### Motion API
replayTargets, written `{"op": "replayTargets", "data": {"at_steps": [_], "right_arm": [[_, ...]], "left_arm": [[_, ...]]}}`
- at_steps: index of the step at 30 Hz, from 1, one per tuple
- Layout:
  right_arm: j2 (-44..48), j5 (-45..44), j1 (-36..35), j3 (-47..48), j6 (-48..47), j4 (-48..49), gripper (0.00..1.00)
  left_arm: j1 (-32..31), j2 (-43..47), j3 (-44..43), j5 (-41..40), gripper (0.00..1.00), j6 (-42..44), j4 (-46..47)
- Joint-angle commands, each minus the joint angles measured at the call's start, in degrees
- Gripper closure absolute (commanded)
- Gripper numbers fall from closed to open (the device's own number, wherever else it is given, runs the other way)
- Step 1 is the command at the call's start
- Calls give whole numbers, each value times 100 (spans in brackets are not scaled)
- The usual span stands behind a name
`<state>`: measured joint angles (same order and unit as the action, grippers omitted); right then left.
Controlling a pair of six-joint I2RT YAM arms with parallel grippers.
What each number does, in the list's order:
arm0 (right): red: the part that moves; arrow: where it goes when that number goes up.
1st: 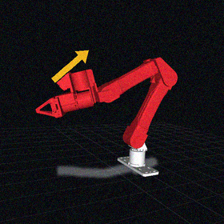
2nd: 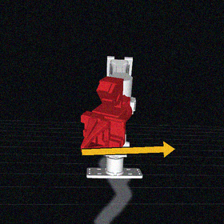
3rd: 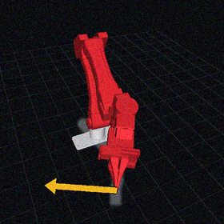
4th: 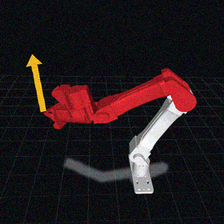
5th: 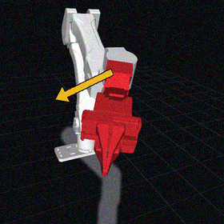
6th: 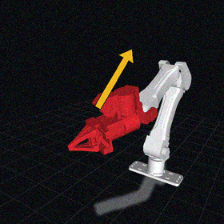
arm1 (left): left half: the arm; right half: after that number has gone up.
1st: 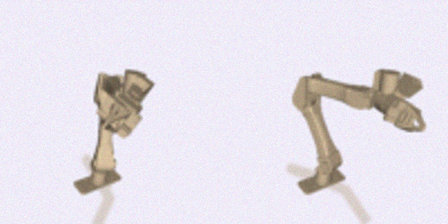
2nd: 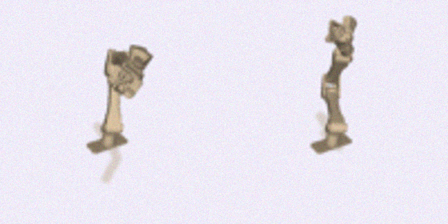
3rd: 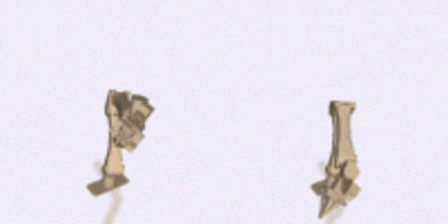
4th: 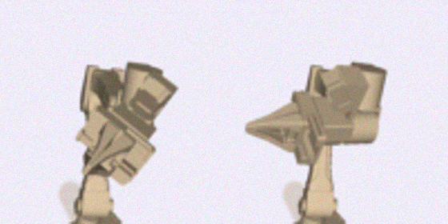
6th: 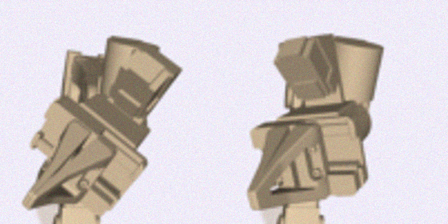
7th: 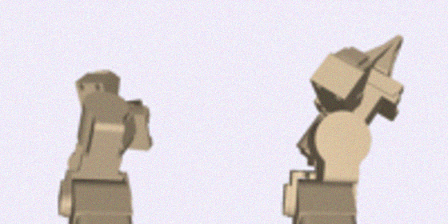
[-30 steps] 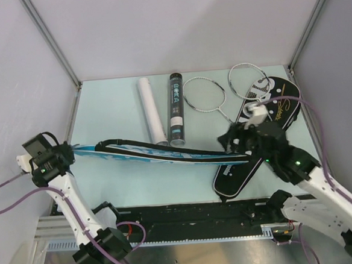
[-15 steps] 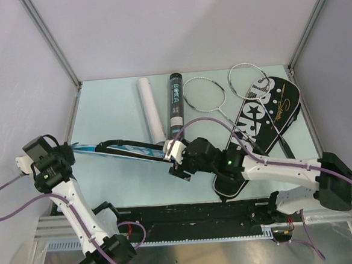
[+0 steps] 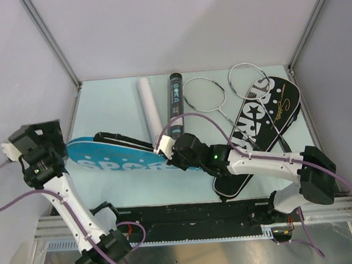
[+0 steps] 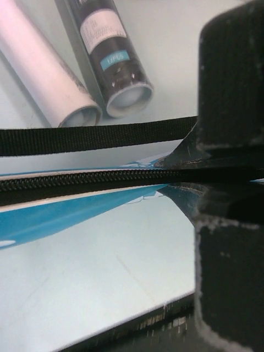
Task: Pack up the badminton gear
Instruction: Place the racket bag at the center of the board.
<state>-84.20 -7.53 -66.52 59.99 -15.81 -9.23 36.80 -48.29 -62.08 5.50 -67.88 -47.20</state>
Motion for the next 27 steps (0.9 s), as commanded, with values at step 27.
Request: {"op": "replayTargets", "data": {"at_steps": [27], "right_arm": [[-5269, 3423, 1505, 7082, 6389, 1672, 100]], "left_arm": [[-1294, 230, -904, 419, 0, 3340, 1474]]}}
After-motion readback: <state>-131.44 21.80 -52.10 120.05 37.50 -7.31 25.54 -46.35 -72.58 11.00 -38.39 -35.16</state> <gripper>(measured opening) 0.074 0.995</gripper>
